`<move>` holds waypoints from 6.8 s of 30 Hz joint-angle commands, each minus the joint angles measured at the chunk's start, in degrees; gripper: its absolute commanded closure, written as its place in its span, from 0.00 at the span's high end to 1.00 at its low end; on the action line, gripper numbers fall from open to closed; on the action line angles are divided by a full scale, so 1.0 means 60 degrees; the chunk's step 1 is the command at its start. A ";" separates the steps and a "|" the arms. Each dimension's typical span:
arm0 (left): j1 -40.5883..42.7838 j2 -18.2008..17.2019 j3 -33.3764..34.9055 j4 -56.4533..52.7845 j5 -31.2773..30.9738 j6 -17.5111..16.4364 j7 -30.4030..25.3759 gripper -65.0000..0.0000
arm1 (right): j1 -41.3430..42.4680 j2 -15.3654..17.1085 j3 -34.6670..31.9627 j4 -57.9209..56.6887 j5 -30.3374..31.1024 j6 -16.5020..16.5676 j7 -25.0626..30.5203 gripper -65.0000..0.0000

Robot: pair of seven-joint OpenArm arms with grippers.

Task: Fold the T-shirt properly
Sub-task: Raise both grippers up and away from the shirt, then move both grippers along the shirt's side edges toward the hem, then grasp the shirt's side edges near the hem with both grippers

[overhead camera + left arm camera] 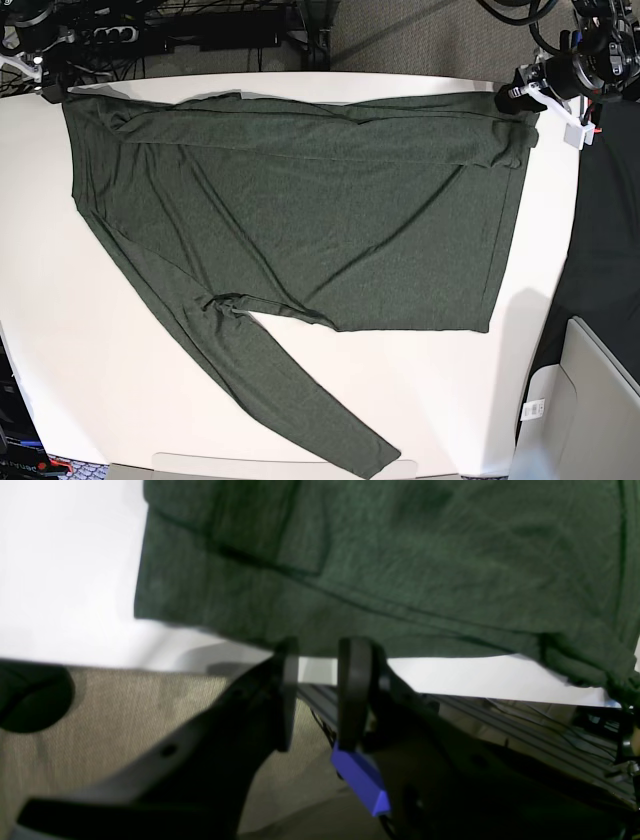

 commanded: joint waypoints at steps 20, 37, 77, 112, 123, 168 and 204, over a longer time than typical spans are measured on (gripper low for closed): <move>-0.1670 -0.0121 -0.1288 0.0152 -0.0136 0.0024 0.0700 0.22 | -0.0612 0.0383 0.0689 0.2324 -0.0817 0.0018 -0.0786 0.32; -0.4659 0.0040 0.0075 -0.0610 0.1094 0.0024 0.0598 0.22 | 0.1103 0.1716 0.0659 0.2587 -0.2018 0.0033 -0.0727 0.32; -1.0725 0.0524 0.4910 -1.0119 0.4127 0.0024 -0.7549 0.34 | 0.6480 0.1892 -0.4864 -0.1017 -0.6678 0.0062 0.0445 0.32; -1.0593 0.0773 0.5760 -1.1335 0.4113 0.0038 -0.8648 0.39 | 0.6465 0.1833 -0.4864 -0.0944 -0.6619 0.0077 0.0445 0.32; -0.9919 0.0905 0.5760 -1.0192 0.4098 0.0009 -0.7886 0.39 | 0.6539 0.1833 -0.4864 -0.0944 -0.6619 0.0077 0.0445 0.32; -0.8043 0.0128 0.5643 -0.6177 0.4083 0.0024 -0.6421 0.00 | 1.0055 0.1716 -0.8015 -0.5544 -1.0385 0.0062 0.1397 0.33; -0.8029 0.0143 0.5643 -0.6163 0.4069 0.0024 -0.6421 0.00 | 0.8956 0.1833 -0.9421 -0.5881 -1.0326 0.0077 0.1749 0.03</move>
